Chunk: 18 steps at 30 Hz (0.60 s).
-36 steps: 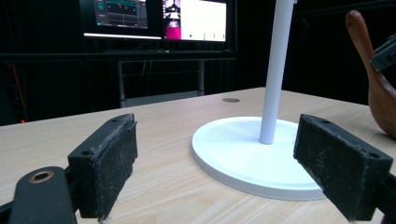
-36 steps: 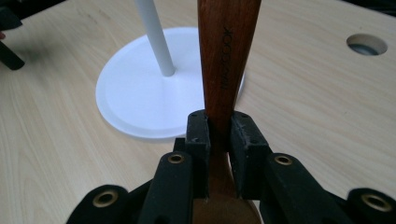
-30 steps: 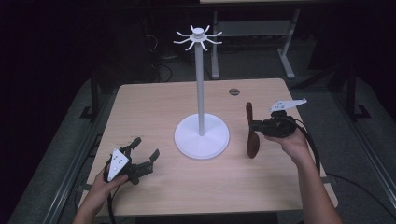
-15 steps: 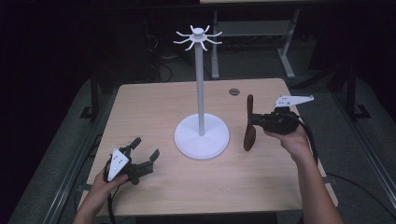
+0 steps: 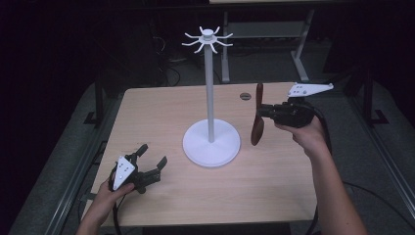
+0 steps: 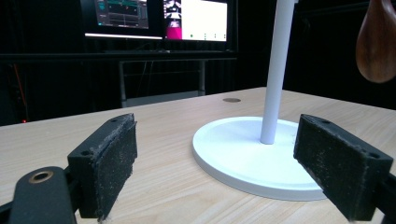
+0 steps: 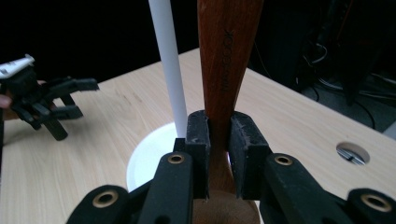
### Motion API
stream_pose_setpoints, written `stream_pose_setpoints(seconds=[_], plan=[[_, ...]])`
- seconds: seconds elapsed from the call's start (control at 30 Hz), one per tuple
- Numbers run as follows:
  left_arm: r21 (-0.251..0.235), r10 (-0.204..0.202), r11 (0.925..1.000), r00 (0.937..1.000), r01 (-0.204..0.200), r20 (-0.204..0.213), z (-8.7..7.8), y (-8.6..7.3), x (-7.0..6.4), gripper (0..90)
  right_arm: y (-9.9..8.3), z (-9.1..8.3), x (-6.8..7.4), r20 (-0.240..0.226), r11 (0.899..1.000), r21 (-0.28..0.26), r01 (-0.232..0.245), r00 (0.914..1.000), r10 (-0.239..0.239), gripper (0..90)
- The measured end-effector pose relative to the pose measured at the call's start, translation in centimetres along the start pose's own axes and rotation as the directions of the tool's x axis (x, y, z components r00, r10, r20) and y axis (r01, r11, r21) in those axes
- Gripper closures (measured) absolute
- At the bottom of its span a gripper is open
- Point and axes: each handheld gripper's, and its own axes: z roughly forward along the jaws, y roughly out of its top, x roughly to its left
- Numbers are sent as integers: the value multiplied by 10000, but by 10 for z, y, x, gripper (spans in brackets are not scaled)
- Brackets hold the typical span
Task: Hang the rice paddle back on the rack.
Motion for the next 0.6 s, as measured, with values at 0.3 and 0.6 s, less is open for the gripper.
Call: stream_pose_setpoints(seconds=[0.3,0.6], plan=[[-2,-23,10000,10000,23,-45,0,0,0,128,25,2,4,-231,9992,-293,278,9993,-285,781],[-24,28,10000,10000,-28,-42,0,0,0,129,51,3,6,-551,9970,-605,475,9972,-508,781]])
